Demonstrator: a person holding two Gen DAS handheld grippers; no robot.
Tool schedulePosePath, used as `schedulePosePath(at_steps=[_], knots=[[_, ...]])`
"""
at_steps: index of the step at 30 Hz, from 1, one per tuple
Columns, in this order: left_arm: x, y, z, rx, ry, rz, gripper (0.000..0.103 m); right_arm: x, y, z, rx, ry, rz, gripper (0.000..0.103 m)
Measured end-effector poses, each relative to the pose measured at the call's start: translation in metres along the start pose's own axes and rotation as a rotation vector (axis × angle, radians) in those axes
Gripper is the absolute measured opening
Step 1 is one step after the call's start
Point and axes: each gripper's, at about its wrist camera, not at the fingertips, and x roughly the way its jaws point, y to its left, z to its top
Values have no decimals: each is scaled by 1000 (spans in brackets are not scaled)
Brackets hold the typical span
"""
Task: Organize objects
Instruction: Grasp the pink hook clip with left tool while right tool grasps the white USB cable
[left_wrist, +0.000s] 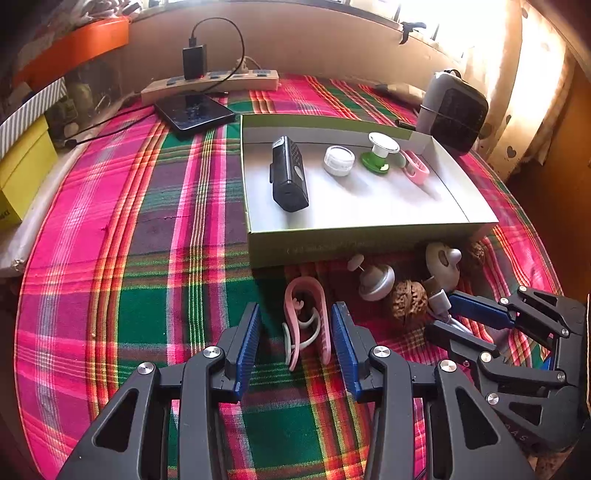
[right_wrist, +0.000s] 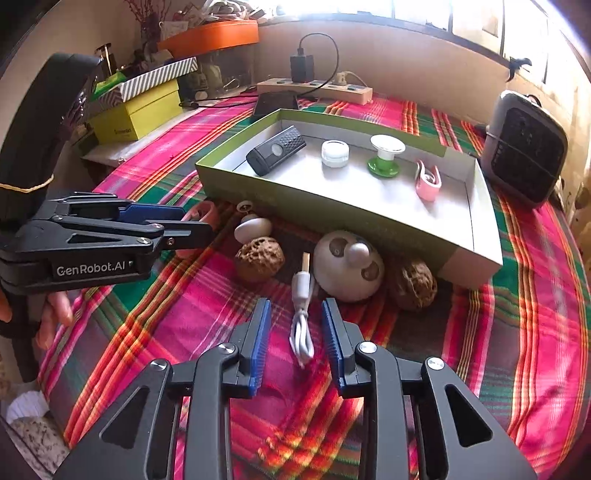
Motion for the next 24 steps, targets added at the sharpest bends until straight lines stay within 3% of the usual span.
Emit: schedulePosePath(at_steps=[11, 18, 24], knots=[[1, -1, 2, 6, -9, 5, 37, 3, 1, 3, -1, -12, -10, 29], [0, 3, 1, 5, -12, 29, 23, 3, -2, 2, 14, -17, -25, 16], [0, 5, 1, -1, -13, 25, 22, 3, -1, 3, 22, -18, -28, 15]])
